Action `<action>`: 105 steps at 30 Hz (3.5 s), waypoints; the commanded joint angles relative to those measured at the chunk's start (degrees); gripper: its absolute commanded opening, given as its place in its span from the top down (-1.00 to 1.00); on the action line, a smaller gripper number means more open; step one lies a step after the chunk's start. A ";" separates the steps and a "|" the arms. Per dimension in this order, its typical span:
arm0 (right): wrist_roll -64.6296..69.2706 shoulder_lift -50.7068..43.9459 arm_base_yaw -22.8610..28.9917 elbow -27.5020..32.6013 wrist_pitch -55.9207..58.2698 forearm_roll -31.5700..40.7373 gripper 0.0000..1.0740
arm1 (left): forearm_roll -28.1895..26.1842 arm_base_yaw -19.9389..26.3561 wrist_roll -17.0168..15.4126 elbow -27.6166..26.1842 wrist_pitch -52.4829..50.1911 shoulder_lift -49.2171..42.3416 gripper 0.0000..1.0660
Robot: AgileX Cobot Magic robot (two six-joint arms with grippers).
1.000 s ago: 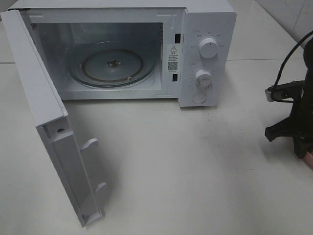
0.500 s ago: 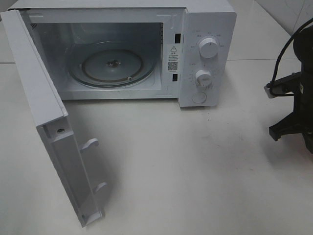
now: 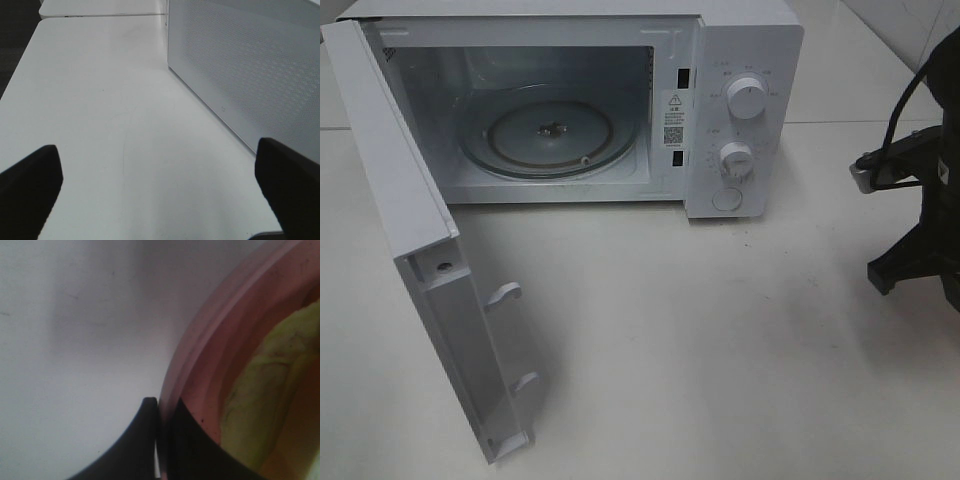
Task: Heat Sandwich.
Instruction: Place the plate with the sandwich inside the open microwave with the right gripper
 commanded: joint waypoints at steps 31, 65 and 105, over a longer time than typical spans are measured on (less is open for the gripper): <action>4.30 -9.00 33.98 8.48 3.09 3.61 0.98 | -0.23 -0.11 0.06 0.17 -0.80 -1.49 -0.90; -28.07 -9.00 38.27 8.42 -5.90 -2.41 0.97 | -0.23 -0.11 0.06 0.17 -0.80 -1.49 -0.90; -86.40 -9.00 27.39 8.42 -24.24 7.73 1.00 | -0.23 -0.11 0.06 0.17 -0.80 -1.49 -0.90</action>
